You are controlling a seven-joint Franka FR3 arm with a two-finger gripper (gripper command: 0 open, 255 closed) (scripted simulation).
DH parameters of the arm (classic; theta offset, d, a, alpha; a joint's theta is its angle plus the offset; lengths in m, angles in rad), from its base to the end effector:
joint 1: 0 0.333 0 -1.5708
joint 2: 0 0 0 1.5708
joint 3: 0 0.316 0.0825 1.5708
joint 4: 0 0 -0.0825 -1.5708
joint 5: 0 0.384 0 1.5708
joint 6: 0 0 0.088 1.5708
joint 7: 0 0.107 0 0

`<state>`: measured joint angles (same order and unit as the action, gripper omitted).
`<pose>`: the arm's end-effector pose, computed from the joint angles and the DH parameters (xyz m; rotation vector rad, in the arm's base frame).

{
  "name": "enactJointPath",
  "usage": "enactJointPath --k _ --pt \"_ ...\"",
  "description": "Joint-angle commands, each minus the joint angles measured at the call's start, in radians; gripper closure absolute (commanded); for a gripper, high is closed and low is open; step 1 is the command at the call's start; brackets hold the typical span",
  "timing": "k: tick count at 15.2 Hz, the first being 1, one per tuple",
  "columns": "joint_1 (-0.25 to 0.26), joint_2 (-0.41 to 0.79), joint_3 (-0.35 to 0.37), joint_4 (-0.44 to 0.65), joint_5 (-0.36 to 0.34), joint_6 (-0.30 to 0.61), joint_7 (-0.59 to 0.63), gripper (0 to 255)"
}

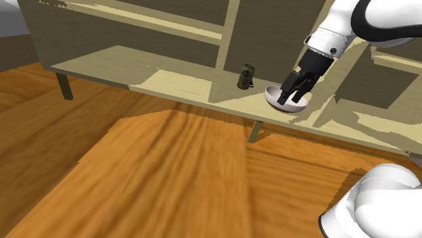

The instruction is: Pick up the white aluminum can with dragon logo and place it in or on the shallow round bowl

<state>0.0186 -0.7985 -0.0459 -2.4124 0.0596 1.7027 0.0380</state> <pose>0.3156 -0.0067 0.5798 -3.0441 0.0885 -0.1327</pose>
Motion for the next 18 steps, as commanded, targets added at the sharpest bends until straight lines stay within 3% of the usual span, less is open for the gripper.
enactJointPath --k 1,10,18 --pt "0.000 0.000 0.000 0.000 0.000 0.000 0.000 0" --pt "-0.023 0.338 -0.075 0.243 -0.032 0.100 -0.071 0" --pt "-0.039 0.638 -0.136 0.536 -0.017 0.110 -0.135 0"
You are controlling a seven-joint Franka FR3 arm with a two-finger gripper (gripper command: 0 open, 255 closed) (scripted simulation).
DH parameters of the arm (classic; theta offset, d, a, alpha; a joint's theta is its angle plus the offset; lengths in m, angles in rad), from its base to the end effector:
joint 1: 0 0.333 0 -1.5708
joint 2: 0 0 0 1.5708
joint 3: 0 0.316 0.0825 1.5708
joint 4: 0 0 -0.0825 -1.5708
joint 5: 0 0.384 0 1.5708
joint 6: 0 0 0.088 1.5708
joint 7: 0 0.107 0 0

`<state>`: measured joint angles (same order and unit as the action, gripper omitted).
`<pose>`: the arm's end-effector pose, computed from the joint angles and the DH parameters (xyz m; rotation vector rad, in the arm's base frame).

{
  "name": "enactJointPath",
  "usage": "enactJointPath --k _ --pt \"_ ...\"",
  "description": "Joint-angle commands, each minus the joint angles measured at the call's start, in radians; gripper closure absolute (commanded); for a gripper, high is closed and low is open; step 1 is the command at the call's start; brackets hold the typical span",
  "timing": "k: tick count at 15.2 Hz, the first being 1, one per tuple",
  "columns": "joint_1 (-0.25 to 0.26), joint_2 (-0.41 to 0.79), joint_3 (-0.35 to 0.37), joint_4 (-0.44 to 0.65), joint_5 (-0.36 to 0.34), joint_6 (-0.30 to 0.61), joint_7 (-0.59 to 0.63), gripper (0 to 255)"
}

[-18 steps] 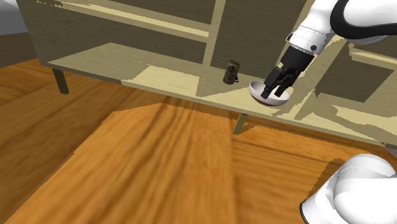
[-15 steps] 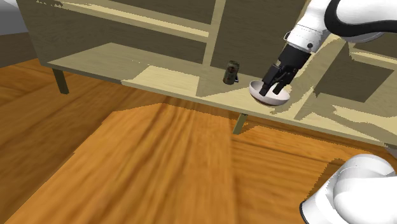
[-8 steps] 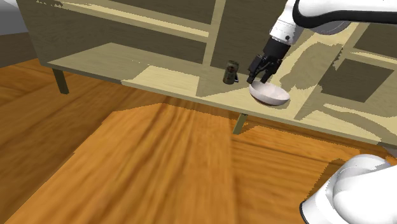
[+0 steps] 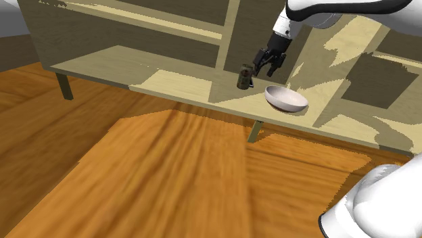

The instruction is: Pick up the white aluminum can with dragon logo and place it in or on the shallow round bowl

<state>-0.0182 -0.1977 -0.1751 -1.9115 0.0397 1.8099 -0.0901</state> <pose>0.4991 -0.1014 0.5864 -3.0735 0.1678 -0.1577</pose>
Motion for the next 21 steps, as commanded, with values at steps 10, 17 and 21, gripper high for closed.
enactJointPath --k 10,17,21 --pt "-0.057 0.421 -0.055 0.511 0.073 -0.092 -0.078 0" --pt "-0.051 0.419 -0.052 0.407 0.073 0.011 -0.080 0" --pt "-0.051 0.419 -0.052 0.407 0.073 0.011 -0.080 0"
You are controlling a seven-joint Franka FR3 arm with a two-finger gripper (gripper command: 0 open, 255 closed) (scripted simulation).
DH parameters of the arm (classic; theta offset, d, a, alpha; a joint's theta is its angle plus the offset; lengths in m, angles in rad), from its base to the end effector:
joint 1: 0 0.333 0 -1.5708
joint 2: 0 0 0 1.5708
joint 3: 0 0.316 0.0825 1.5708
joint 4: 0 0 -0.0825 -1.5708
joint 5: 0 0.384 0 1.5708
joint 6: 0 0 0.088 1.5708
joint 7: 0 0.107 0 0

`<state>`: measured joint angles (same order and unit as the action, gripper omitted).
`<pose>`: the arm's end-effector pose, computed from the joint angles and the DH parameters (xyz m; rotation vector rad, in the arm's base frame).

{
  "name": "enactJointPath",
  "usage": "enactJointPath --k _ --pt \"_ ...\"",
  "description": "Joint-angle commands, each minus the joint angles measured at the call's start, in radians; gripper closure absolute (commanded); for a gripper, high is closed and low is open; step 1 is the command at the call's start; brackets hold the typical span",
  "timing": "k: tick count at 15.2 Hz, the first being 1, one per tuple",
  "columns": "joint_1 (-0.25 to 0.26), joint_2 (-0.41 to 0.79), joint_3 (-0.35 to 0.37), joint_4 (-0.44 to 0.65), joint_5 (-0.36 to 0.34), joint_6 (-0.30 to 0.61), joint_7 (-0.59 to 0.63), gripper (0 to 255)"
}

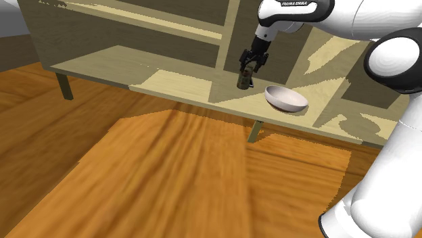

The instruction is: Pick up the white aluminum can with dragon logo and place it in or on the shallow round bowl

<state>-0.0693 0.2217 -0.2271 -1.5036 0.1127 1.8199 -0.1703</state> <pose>0.6176 -0.1641 0.5507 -3.0927 0.2177 -0.1735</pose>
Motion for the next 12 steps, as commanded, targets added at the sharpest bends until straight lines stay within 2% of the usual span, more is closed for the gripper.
enactJointPath --k 1,4,5,12 --pt "0.000 0.000 0.000 -0.001 0.000 0.001 0.000 0" --pt "0.000 0.000 0.000 -0.001 0.000 0.001 0.000 0" --pt "0.000 0.000 0.000 -0.001 0.000 0.001 0.000 255" --pt "0.000 0.000 0.000 -0.001 0.000 0.001 0.000 255"
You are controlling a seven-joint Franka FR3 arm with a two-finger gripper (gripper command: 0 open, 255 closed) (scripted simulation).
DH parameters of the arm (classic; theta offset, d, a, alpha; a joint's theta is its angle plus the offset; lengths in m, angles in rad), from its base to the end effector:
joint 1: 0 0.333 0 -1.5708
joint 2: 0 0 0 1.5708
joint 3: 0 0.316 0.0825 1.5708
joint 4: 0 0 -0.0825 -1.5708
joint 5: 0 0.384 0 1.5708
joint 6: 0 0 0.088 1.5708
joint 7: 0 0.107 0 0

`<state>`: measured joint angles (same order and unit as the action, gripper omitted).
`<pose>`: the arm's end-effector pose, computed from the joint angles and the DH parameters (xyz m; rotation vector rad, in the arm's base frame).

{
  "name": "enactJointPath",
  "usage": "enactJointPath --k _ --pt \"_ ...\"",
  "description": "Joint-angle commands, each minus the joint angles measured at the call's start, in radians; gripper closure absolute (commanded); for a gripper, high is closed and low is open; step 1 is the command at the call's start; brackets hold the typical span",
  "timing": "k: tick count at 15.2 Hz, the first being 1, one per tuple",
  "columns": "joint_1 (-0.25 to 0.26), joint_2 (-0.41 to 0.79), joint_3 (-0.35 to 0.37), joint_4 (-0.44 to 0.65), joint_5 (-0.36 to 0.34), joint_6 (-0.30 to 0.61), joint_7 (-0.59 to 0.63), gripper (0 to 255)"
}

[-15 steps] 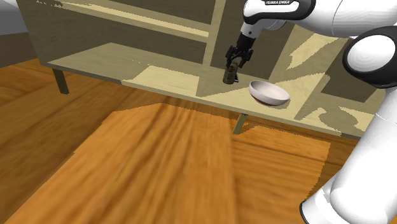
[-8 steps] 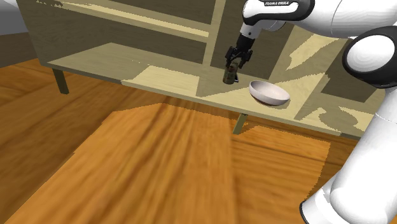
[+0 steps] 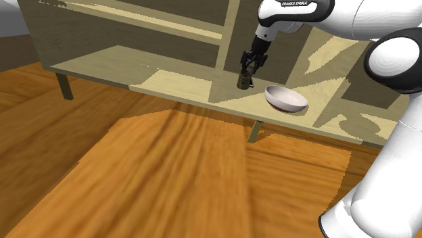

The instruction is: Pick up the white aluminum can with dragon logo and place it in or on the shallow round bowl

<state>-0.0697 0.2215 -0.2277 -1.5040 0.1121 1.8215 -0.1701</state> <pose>0.6175 -0.1648 0.5508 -3.0935 0.2195 -0.1755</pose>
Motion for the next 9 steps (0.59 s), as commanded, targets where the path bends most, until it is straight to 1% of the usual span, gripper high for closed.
enactJointPath --k 1,2,9 --pt "0.000 0.001 0.001 0.000 0.001 0.000 0.000 255" --pt "0.000 0.000 0.001 0.000 0.001 -0.001 0.000 255" --pt "-0.005 0.016 -0.001 0.115 0.003 -0.101 0.004 255"
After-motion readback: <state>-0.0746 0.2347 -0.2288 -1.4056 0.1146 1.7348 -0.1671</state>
